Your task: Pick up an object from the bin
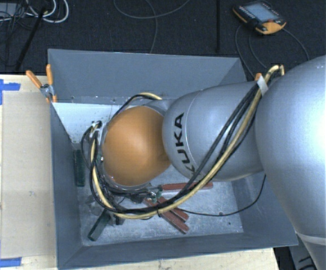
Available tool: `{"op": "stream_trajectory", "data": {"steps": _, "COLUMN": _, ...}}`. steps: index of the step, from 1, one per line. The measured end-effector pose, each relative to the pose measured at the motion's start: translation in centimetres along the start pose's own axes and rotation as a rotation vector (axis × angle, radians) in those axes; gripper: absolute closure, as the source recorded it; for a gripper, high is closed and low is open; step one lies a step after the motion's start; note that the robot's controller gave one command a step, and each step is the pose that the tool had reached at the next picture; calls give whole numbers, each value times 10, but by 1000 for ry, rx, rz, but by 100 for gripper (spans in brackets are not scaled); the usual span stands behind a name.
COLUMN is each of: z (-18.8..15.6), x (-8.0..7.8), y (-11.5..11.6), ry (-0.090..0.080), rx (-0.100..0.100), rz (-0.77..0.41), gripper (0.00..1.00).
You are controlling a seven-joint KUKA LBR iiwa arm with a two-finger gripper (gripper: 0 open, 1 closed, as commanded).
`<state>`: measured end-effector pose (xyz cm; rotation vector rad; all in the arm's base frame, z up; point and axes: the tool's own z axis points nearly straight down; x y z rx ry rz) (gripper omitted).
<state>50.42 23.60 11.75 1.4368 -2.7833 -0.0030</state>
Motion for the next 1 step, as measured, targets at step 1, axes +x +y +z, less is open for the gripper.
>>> {"op": "stream_trajectory", "data": {"steps": 1, "z": -20, "x": -2, "y": -1, "ry": -8, "rx": 5, "rz": 2, "gripper": 100}}
